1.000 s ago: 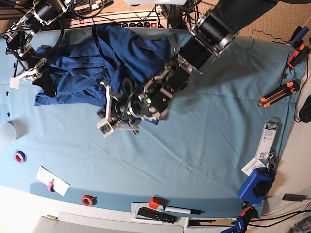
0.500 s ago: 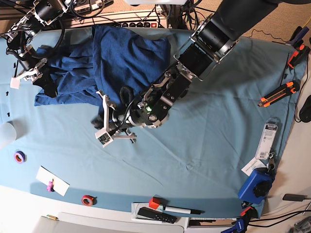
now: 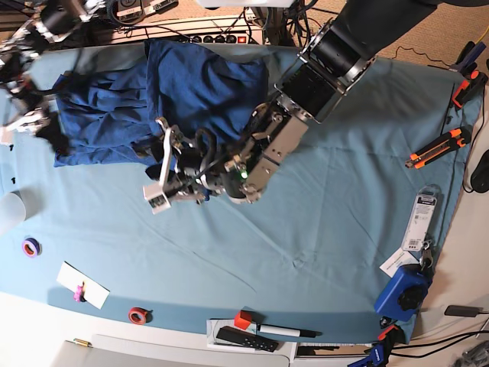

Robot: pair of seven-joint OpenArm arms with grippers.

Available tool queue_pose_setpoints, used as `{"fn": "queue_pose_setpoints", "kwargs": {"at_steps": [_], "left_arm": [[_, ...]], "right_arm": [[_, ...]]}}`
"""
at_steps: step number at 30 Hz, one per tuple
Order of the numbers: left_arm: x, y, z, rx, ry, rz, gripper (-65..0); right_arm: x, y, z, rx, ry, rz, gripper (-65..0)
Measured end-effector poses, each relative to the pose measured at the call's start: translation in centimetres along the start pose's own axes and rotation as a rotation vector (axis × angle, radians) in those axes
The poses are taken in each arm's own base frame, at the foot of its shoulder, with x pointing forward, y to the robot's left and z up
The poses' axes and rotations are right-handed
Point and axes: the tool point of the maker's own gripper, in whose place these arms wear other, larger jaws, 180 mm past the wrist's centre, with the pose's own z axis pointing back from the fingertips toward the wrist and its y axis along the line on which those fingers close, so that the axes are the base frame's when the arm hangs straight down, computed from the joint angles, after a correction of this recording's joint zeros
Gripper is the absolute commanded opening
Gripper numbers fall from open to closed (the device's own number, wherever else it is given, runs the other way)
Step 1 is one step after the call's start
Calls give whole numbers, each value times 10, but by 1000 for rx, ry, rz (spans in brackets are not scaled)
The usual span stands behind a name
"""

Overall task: Layout the t-shirt on the table in an organized manner, then fold the t-shirt properly
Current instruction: 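Grasp the shirt's loose edge with the left gripper and pull it over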

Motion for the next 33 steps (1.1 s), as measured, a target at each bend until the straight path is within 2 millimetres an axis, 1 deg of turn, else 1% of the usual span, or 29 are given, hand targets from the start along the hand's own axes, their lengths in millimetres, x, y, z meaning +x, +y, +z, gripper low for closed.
{"fn": "queue_pose_setpoints", "kwargs": {"at_steps": [2, 3, 6, 8, 11, 14, 18, 19, 21, 26, 29, 33], "left_arm": [[5, 2, 5, 9, -5, -7, -326], [7, 3, 7, 14, -7, -8, -326], [10, 6, 11, 24, -18, -5, -325], [10, 9, 12, 34, -14, -8, -314], [10, 11, 12, 43, -9, -13, -278], [9, 12, 12, 46, -7, -16, -276], [4, 17, 13, 74, 21, -37, -276], [4, 17, 13, 78, 22, -35, -276], [5, 17, 13, 74, 19, -34, -276], [6, 17, 13, 77, 13, -36, -276], [7, 18, 13, 78, 13, -39, -276], [10, 19, 14, 82, 10, -47, -276]], "right_arm": [[12, -3, 6, -21, 3, 34, -253], [15, -5, 9, -37, 11, 47, -253], [17, -16, 14, -98, 51, 79, -253], [12, -26, 16, -154, 91, 94, -253], [1, -32, 15, -166, 114, 69, -253], [-12, -42, 14, -169, 137, 12, -253], [-28, -58, 14, -172, 161, -79, -253], [-30, -59, 14, -167, 159, -97, -253], [-27, -63, 16, -172, 153, -106, -253], [-24, -76, 18, -237, 146, -79, -253], [-28, -73, 9, -228, 159, -62, -253], [-40, -55, -14, -157, 191, -46, -253]]}}
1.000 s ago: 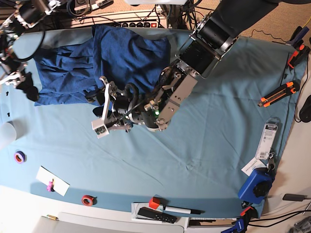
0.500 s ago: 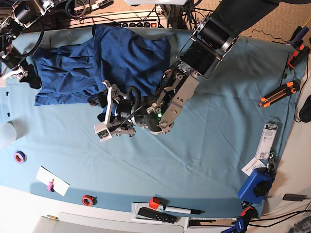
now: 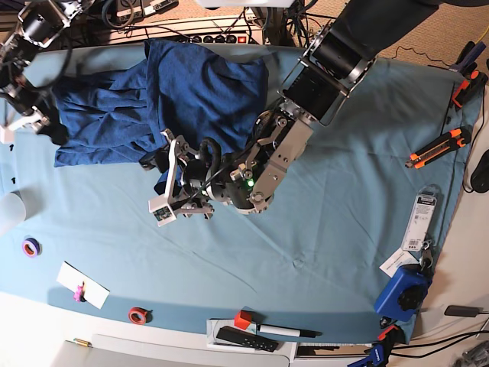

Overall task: Layout the t-shirt on the table in an organized manner, then fold the t-shirt properly
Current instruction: 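Grasp the shirt's loose edge with the left gripper and pull it over, then release the shirt and raise the left gripper away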

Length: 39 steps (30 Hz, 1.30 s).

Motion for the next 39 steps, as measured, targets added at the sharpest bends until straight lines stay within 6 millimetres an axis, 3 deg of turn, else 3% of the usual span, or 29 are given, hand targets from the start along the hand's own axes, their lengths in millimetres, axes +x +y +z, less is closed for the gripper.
{"fn": "queue_pose_setpoints", "kwargs": {"at_steps": [4, 9, 10, 14, 15, 19, 23, 26, 29, 32, 39], "left_arm": [[6, 3, 2, 6, -5, -14, -276], [3, 9, 2, 37, 19, -40, -276], [2, 12, 2, 52, 22, -30, -276], [6, 24, 5, 111, 6, 11, -276], [7, 26, 7, 113, -3, 19, -276], [10, 45, 22, 155, -17, 70, -277], [27, 57, 50, 137, -122, 137, -277], [5, 87, 80, 199, -86, 183, -277], [-23, 113, 113, 251, -64, 252, -277], [-42, 126, 135, 276, -58, 276, -277], [-103, 141, 176, 345, 24, 342, -277]], "right_arm": [[-9, 15, -16, 42, 43, 30, -253], [-15, 23, -17, 82, 78, 21, -270], [-17, 24, -17, 86, 88, 19, -306], [-28, 20, -16, 71, 139, 10, -604], [-32, 18, -16, 66, 152, 16, -650], [-30, 20, -16, 76, 148, 12, -650], [-23, 32, -14, 138, 108, -11, -650], [-16, 54, -13, 227, 68, -21, -650], [6, 81, -7, 313, -14, 28, -650], [16, 95, -2, 311, -30, 112, -650], [-12, 158, 4, 386, -59, 265, -650]]}}
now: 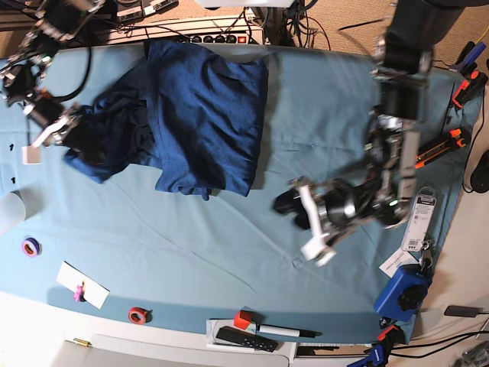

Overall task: Layout the t-shirt on the table in an organized manner, then fold the t-shirt properly
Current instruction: 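Release the shirt and raise the left gripper away, then press the right gripper onto the folded shirt and grasp its edge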

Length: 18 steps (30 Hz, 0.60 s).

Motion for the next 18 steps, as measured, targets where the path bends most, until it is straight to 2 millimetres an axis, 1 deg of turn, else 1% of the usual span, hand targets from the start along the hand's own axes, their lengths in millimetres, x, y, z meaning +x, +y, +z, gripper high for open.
{"fn": "queue_pose_setpoints", "kwargs": {"at_steps": [4, 6, 8, 10, 11, 12, 14, 16, 18], "left_arm": [[-8, -3, 0, -22, -3, 23, -277], [-13, -4, 1, -28, 7, 15, -277], [-19, -2, 2, -22, 20, 16, -277], [-19, -2, 2, -22, 20, 15, -277], [-18, -2, 2, -23, 19, 16, -277], [-18, -3, 2, -26, 16, 16, -277], [-18, -3, 1, -25, 18, 15, -277], [-19, -3, 1, -25, 19, 16, -277], [-18, -3, 1, -25, 18, 16, -277]], "right_arm": [[-6, 40, -11, 53, -20, 68, -650], [-10, 58, -19, 93, -15, 91, -650], [-15, 79, -32, 151, -4, 108, -650], [-27, 98, -47, 214, 33, 107, -650], [-41, 98, -57, 200, 94, 125, -650], [-58, 92, -65, 156, 183, 158, -650], [-85, 77, -71, 66, 324, 215, -650], [-98, 67, -74, 8, 398, 262, -650], [-97, 66, -82, -17, 379, 296, -650]]}}
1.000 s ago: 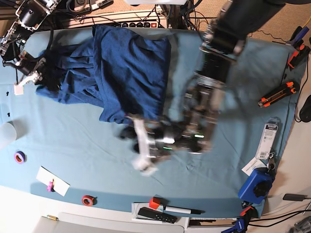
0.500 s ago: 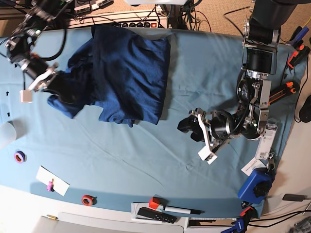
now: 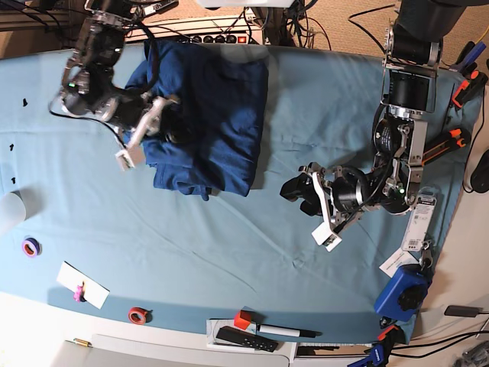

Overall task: Layout the t-shirt on the table in an organized manner, then fold the t-shirt properly
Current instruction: 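Press the right gripper onto the folded shirt and grasp its edge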

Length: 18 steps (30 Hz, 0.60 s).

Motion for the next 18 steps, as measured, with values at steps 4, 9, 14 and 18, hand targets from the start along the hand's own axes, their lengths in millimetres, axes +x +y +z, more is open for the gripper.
{"fn": "queue_pose_setpoints", "kwargs": {"at_steps": [4, 9, 14, 18], "left_arm": [[0, 0, 0, 0, 1, 0, -277], [0, 0, 0, 0, -3, 0, -277], [0, 0, 0, -1, -3, 1, -277], [0, 0, 0, -1, -3, 1, -277]], "right_arm": [[4, 13, -13, 25, -5, 49, -650], [0, 29, -33, 31, 27, 142, -650], [4, 33, -48, -10, 60, 179, -650], [30, 37, -57, -15, 25, 221, -650]]}}
